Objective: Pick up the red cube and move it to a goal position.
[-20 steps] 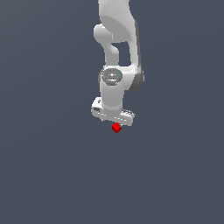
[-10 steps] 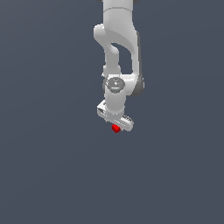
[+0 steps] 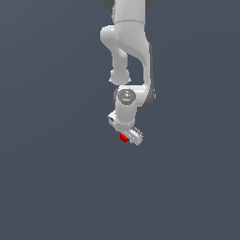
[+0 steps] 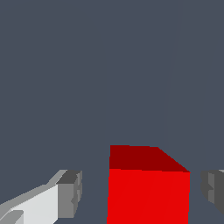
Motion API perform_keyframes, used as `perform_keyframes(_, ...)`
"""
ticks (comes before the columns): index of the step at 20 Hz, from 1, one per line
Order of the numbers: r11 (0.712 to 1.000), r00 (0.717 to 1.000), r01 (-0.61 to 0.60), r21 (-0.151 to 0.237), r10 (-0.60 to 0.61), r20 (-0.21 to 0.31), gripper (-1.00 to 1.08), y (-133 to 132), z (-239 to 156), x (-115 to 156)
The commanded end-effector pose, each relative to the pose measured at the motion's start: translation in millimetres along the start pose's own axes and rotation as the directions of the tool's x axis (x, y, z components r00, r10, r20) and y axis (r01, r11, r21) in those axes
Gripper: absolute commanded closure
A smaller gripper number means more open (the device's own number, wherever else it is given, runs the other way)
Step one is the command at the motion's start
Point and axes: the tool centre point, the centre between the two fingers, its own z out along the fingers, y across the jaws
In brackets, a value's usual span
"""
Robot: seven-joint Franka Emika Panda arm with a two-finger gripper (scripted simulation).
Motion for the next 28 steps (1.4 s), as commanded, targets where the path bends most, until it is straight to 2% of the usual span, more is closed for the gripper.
perform_keyframes(1, 1.0, 1.0, -0.026, 0.001, 0.026, -0.002, -0.92, -1, 4, -1)
perform_keyframes(6, 0.999, 0.999, -0.044, 0.002, 0.044, -0.002, -0.92, -2, 8, -2)
perform_keyframes(7, 0.999, 0.999, -0.044, 0.002, 0.044, -0.002, 1.08, -2, 8, -2)
perform_keyframes(20, 0.999, 0.999, -0.044, 0.002, 0.044, -0.002, 1.08, -2, 5, -2)
perform_keyframes(28, 0.999, 0.999, -0.044, 0.002, 0.044, -0.002, 1.08, -5, -27, 9)
